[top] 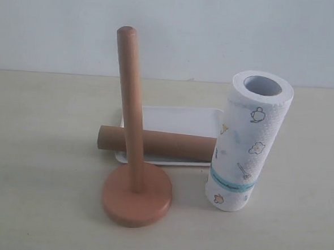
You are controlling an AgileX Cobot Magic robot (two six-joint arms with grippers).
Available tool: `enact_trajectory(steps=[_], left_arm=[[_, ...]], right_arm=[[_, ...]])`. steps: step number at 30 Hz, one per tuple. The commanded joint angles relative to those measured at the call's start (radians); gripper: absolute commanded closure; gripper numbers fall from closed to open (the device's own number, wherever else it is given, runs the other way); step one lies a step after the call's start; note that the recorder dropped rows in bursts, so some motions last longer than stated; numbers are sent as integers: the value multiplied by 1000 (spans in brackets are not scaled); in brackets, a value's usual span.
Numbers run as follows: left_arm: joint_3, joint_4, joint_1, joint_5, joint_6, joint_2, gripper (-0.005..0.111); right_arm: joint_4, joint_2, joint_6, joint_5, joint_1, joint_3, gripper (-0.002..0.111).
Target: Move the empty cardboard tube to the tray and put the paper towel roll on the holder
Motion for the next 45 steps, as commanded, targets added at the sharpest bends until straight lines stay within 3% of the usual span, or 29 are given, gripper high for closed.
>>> enact_trajectory(steps=[1,15,25,33,38,45], left_arm=[[4,1,2,-11,-7,-2,103],[4,1,2,-11,-7,-2,103],[4,1,2,-11,-7,-2,103],[4,1,2,-11,-7,-2,103],[4,1,2,-11,-7,-2,103],[4,1,2,-11,-7,-2,103]], right_arm=[[-3,-5,-3,-7,1,0,108],[-3,-5,-3,-47,1,0,108],[109,-5,73,-502,1,0,108],[6,136,86,-405,7,-19,108],[-34,328,85,-399,111,-59,108],[-303,580,62,-581,418,-66,108]])
